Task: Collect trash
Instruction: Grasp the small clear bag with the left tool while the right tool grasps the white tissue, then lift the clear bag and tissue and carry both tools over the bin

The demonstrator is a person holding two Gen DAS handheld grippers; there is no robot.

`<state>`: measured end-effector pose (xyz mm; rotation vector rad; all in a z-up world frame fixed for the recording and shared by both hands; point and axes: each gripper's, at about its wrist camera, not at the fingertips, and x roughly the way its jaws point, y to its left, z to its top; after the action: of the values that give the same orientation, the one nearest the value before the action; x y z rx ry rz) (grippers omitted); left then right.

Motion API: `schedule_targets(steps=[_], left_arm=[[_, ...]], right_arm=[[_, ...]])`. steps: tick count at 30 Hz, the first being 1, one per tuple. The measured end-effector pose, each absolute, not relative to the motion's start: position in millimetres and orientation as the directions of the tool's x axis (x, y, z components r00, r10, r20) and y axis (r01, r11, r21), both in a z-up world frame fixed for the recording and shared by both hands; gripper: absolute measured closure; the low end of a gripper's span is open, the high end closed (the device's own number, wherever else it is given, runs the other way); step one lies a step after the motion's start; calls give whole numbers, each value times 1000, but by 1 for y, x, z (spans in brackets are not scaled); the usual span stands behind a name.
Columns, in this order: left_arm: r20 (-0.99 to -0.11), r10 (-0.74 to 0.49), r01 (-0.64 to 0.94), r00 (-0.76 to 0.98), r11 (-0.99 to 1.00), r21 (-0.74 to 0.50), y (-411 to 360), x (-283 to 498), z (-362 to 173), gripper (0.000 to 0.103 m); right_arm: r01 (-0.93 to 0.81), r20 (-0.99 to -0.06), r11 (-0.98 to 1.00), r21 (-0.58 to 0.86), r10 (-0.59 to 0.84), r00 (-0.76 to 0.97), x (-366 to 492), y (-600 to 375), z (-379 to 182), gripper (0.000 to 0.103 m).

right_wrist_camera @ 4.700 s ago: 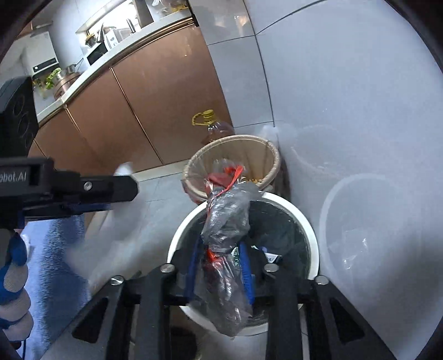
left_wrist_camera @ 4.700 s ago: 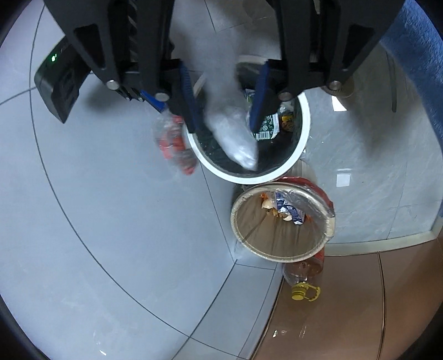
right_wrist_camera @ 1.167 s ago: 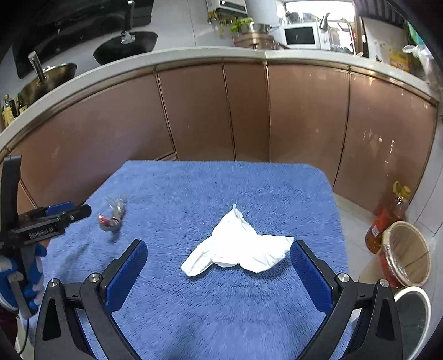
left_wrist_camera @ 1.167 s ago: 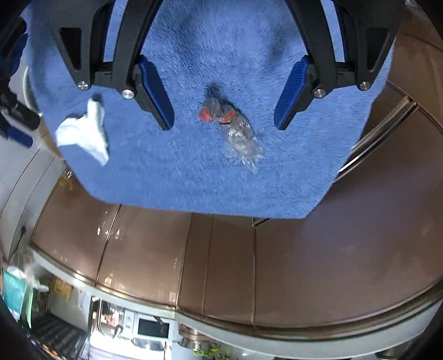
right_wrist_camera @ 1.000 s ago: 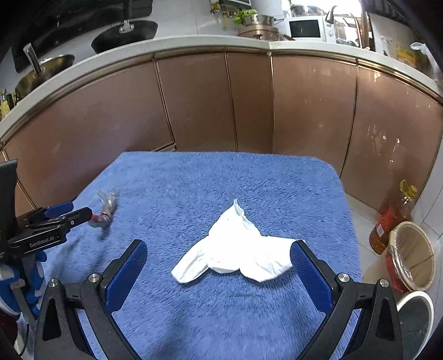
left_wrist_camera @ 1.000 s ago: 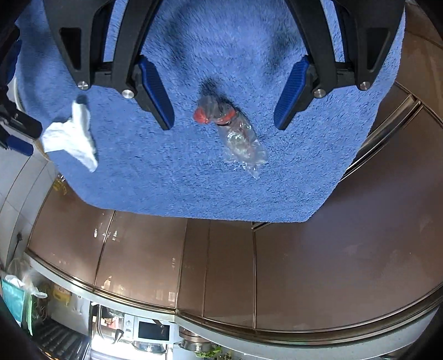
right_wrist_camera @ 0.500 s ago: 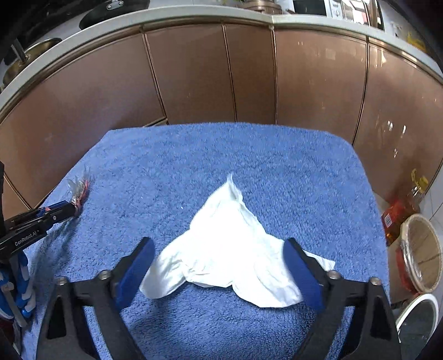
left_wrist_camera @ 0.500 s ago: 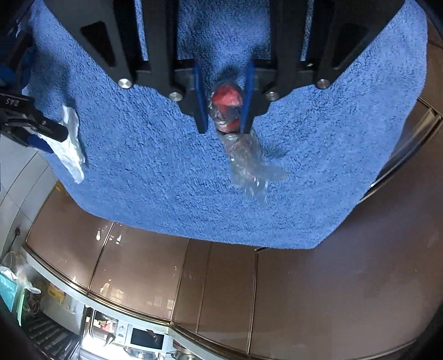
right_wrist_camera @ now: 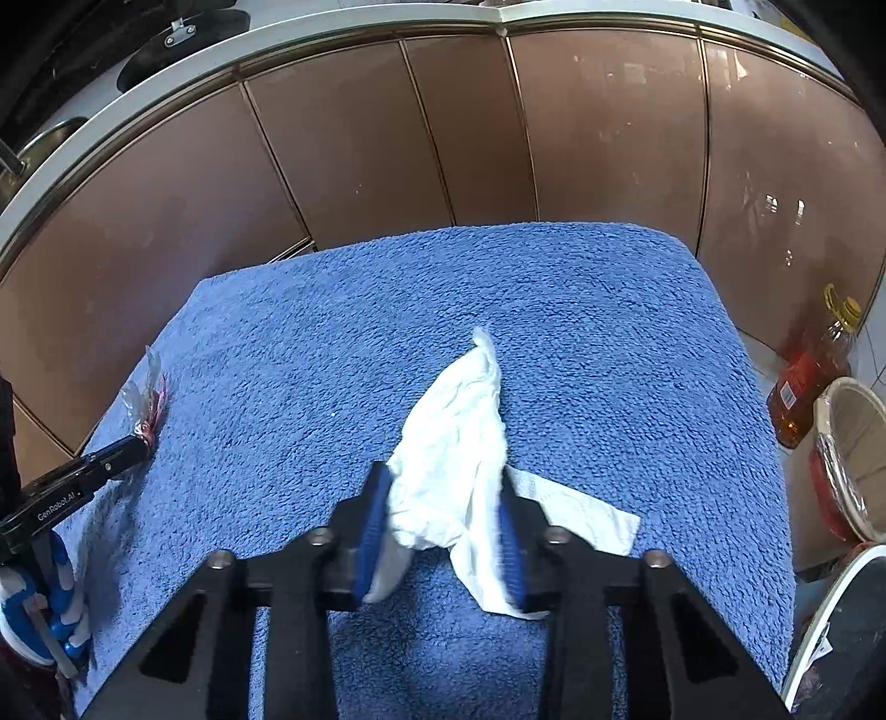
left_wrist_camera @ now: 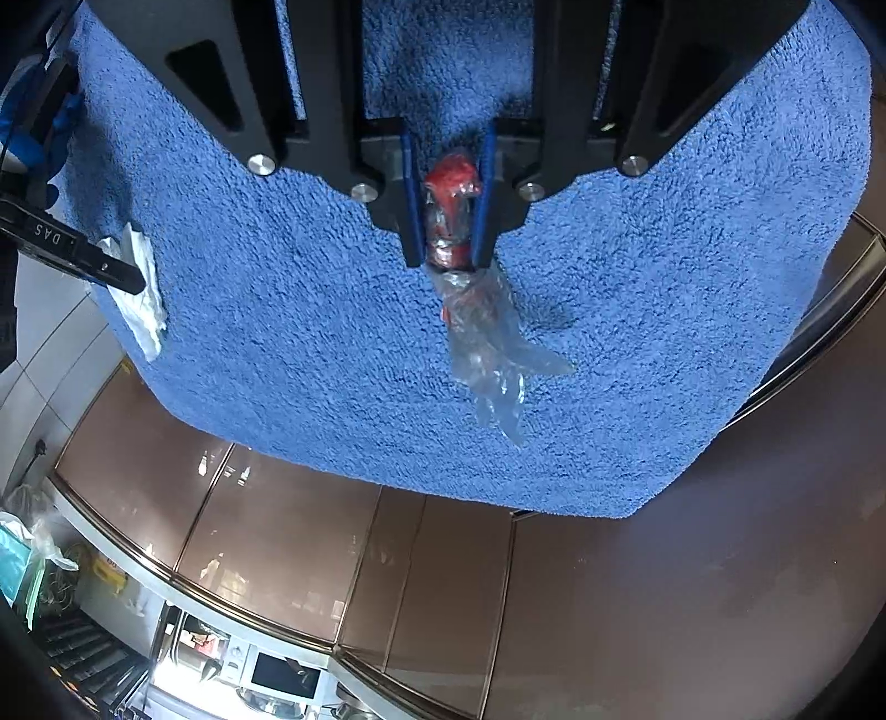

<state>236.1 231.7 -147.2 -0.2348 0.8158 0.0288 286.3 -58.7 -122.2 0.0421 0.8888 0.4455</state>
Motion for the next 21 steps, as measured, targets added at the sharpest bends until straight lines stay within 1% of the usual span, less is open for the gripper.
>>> schedule_targets(steps=[6,11,21], left_arm=[[-715,-61,-133,696,968,-213,236,230,-142,89],[-688,-68,-135,723,962,-236,239,214,-124,89],[-613,-72,-102,787,964,-245,242,156,-66,89]], right_arm=[[-374,-725,906,197,392,567,266,-63,-107,84],[-386,-704,900,204,409,581,241,-71,-90,84],[-425,-647,881,209,450,615,178,-68,-47,84]])
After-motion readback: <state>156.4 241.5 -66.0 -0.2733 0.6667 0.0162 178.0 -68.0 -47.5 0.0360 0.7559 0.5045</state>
